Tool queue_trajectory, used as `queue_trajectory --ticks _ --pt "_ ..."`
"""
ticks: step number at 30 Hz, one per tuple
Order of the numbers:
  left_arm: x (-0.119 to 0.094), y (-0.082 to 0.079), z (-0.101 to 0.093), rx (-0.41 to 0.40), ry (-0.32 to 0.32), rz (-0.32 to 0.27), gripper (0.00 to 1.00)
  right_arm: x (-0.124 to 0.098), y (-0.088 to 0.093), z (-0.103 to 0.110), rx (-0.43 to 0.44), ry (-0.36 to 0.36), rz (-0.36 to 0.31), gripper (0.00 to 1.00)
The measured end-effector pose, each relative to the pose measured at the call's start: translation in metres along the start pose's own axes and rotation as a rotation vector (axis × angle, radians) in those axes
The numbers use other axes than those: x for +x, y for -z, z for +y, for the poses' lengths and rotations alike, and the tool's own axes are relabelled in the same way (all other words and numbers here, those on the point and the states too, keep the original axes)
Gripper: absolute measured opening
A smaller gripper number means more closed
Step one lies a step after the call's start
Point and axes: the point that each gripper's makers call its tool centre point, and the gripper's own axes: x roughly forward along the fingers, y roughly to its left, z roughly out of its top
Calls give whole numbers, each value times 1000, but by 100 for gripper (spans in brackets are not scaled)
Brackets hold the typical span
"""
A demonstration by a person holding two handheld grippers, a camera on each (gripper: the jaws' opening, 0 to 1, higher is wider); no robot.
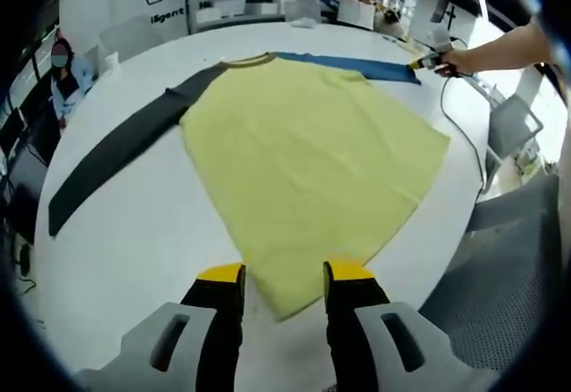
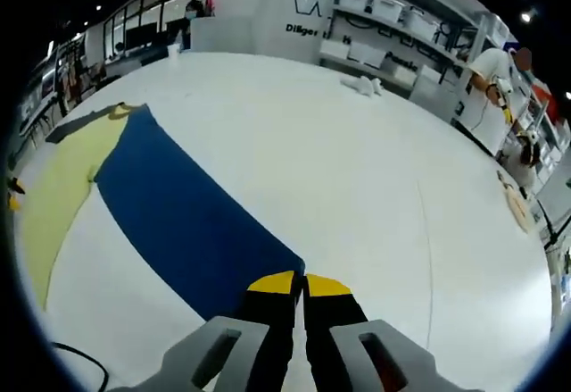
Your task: Fold the garment on the visible template until the final outline fits inside the template.
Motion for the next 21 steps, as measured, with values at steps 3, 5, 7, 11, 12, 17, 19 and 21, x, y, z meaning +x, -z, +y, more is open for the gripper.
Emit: queue_trajectory --ticks 3,5,7,11,12,17,19,21 --pt "-1 2 2 -5 -5 5 33 0 -1 -1 -3 2 -1 0" --pt "-1 4 3 -6 -8 9 33 2 -1 -1 -7 1 1 0" --pt "-1 6 4 -9 -10 12 33 3 0 0 -3 -5 6 0" --pt "-1 6 4 -11 -10 14 33 6 2 -2 8 -8 11 0" --pt "-1 6 4 -12 -10 13 33 5 2 -1 6 -10 12 0" --pt "0 4 4 -12 -8 10 34 2 2 -1 4 -6 10 0" --pt "1 4 3 -11 -7 9 34 0 1 -2 10 -4 10 0" --pt "1 3 3 -12 -6 8 34 -2 1 -3 7 3 7 1"
